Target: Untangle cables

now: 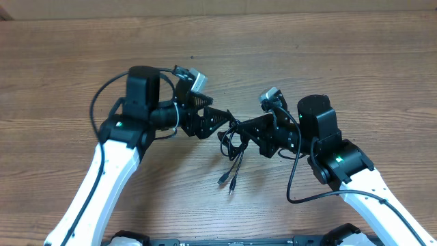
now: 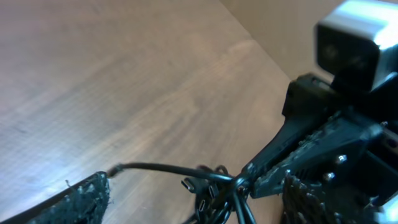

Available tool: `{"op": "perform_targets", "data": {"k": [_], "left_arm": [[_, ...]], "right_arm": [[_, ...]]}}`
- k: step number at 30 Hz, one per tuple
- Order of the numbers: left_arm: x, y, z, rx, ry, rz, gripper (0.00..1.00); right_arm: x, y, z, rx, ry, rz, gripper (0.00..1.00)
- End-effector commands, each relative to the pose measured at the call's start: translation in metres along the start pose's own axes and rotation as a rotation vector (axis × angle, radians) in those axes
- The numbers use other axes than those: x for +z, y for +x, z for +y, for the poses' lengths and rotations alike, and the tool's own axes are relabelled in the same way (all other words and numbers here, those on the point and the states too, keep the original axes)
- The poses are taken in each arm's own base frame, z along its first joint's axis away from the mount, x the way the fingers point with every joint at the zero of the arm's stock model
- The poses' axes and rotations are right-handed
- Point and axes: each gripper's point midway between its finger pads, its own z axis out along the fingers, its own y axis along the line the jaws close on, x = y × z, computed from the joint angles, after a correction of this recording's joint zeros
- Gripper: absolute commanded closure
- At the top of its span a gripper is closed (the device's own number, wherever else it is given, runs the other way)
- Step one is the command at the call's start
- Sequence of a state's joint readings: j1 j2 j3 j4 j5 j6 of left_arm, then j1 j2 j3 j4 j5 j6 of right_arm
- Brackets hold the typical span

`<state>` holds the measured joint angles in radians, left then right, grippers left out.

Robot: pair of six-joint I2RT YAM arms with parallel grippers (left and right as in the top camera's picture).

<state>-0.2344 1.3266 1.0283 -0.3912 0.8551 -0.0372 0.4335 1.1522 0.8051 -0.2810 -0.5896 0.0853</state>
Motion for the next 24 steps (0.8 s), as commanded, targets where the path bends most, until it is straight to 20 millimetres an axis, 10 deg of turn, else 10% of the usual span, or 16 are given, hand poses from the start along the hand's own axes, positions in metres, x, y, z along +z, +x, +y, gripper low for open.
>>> {"op": "perform_targets", "data": {"k": [1,8,24], "left_arm": [[-0.015,-0.017,0.000,0.118,-0.102,-0.054,0.16],[-0.021,0.000,-0.014,0.270,-0.055,0.006,0.42],[-0.016,0.022,-0.023,0.301,-0.016,0.088,0.30]], "right_arm": [[-0.003,-0.011,0.015,-0.006,-0.065,-0.022,0.96],[-0.004,-0.011,0.027,-0.013,-0.132,-0.017,0.96],[-0.006,-0.011,0.035,-0.020,-0.180,-0.016,0.96]]}}
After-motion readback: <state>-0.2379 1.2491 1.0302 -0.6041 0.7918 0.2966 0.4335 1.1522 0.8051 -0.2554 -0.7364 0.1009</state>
